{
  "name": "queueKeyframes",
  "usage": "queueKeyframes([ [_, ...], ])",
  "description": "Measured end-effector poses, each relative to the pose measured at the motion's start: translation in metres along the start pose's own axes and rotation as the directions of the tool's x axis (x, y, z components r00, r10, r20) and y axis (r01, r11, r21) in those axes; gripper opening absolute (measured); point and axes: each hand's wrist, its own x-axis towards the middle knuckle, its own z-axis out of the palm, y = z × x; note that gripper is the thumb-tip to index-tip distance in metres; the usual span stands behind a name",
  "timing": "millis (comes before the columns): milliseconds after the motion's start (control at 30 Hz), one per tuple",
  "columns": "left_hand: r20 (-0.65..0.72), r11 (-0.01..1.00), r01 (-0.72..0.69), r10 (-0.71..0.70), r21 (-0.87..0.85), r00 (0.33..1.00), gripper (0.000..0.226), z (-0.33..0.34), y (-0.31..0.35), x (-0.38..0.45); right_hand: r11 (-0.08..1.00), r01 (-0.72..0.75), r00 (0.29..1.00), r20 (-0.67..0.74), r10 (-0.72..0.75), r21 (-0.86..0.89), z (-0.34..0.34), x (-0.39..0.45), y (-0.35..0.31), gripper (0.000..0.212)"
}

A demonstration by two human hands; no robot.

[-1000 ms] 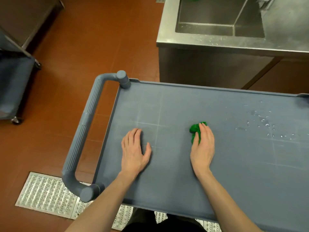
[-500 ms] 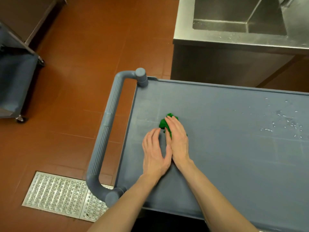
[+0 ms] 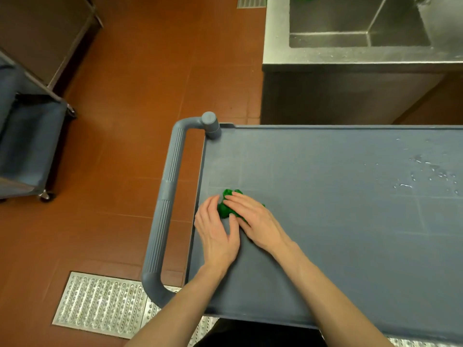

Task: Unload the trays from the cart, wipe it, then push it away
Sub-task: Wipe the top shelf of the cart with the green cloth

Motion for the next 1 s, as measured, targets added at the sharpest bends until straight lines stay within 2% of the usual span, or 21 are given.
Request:
queueKeyframes([
  [167,-0.04,0.997,0.08,-0.081,-0.021,0.996,0.056,-0.006,0.003,0.006,0.998,-0.047,0.998,-0.045,0.045,-0.045,-0.016,-0.043,0.011,0.044],
  [233,-0.051,0.995,0.097,-0.099,-0.03,0.994,0.057,-0.007,0.003,0.008,0.993,-0.09,0.991,-0.111,0.081,-0.079,-0.022,-0.049,0.019,0.044],
  [367,-0.047,0.996,0.084,-0.085,-0.033,0.995,0.057,-0.004,0.007,0.003,0.961,-0.265,0.939,-0.246,0.241,-0.073,-0.017,-0.009,0.019,0.044],
  [433,-0.03,0.999,0.024,-0.024,-0.025,0.999,0.057,-0.003,0.008,0.0,0.959,-0.282,0.932,-0.25,0.264,-0.039,-0.007,0.027,0.011,0.041],
  [600,-0.031,0.999,-0.043,0.042,-0.01,0.999,0.06,-0.005,0.005,0.001,0.997,-0.078,0.997,-0.007,0.078,0.03,0.028,0.069,-0.01,0.041],
  [767,-0.102,0.999,-0.017,0.014,-0.031,0.995,0.058,-0.012,0.004,0.008,0.991,0.115,0.979,0.161,-0.126,0.075,0.023,0.045,-0.014,0.041],
  [867,-0.086,0.999,-0.024,0.022,-0.025,0.996,0.053,-0.015,0.004,0.011,0.987,0.153,0.972,0.174,-0.159,0.044,0.01,0.015,-0.011,0.044],
  [1000,-0.02,0.999,-0.037,0.037,0.004,0.999,0.048,-0.014,0.007,0.007,0.992,0.11,0.992,0.073,-0.105,-0.065,-0.003,-0.026,0.003,0.04],
])
